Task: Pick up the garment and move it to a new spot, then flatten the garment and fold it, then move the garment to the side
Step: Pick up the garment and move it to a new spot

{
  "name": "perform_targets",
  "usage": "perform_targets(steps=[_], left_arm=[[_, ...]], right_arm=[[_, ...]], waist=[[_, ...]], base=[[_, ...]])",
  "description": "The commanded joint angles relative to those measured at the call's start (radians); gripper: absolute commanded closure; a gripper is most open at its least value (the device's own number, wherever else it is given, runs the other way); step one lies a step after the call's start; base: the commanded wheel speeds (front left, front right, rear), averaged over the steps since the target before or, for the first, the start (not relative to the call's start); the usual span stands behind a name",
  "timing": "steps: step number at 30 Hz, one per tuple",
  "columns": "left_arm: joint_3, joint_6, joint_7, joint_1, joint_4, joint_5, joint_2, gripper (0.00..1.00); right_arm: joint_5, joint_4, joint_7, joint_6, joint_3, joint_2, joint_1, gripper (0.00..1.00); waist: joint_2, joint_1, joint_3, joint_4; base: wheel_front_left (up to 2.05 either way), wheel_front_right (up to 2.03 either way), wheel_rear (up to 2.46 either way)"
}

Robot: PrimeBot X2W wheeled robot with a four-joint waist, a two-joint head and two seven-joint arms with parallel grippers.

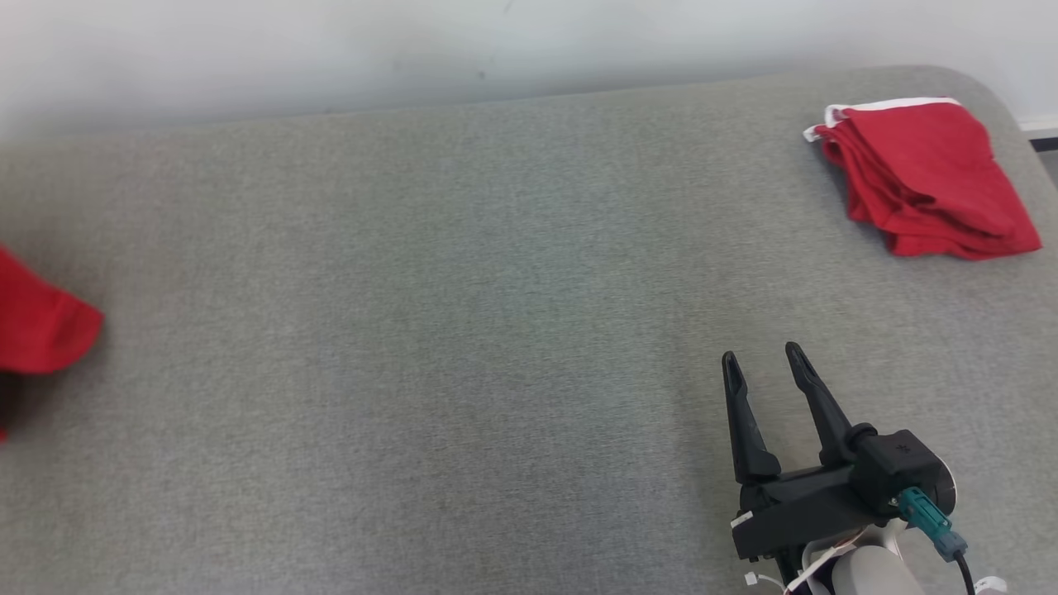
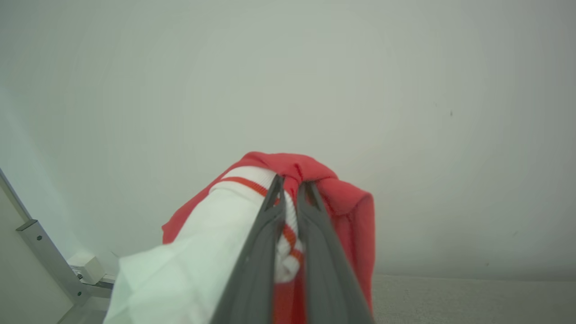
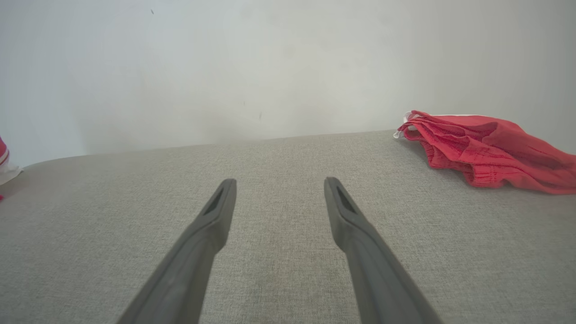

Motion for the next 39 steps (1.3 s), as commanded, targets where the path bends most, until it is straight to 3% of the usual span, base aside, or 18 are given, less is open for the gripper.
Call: perform_targets(steps=[1, 12, 15, 28, 39], left_arm=[[-0.007, -0.007, -0.003, -0.016, -0.026, -0.004, -0.004, 1.0], [-0.133, 0.001, 0.12, -0.123, -0.337, -0.008, -0.067, 1.0], [-0.215, 0.008, 0.199, -0.187, -0.456, -0.018, -0.147, 1.0], [-0.338, 0.03, 0.217, -0.095, -0.569, -0.053, -0.306, 1.0], [-0.39, 0.036, 0.148, 0.219, -0.469, -0.113, -0.355, 1.0]], right_arm=[[0.008, -0.001, -0.001, -0.003, 0.001, 0.001, 0.009, 0.0], [0.068, 0.011, -0.001, -0.003, 0.002, 0.001, 0.044, 0.0], [0.105, 0.016, -0.001, -0.003, 0.008, 0.001, 0.056, 0.0], [0.106, 0.022, -0.001, -0.003, -0.007, 0.001, 0.055, 0.0], [0.077, 0.029, -0.001, -0.003, -0.005, 0.001, 0.04, 0.0]], waist=[[0.0, 0.0001, -0.01, -0.013], [0.0, 0.0001, -0.054, -0.104], [0.0, 0.0001, -0.048, -0.166], [0.0, 0.0001, -0.015, -0.192], [0.0, 0.0001, -0.009, -0.164]], base=[[0.0, 0.0, 0.0], [0.0, 0.0, 0.0], [0.0, 0.0, 0.0], [0.0, 0.0, 0.0], [0.0, 0.0, 0.0]])
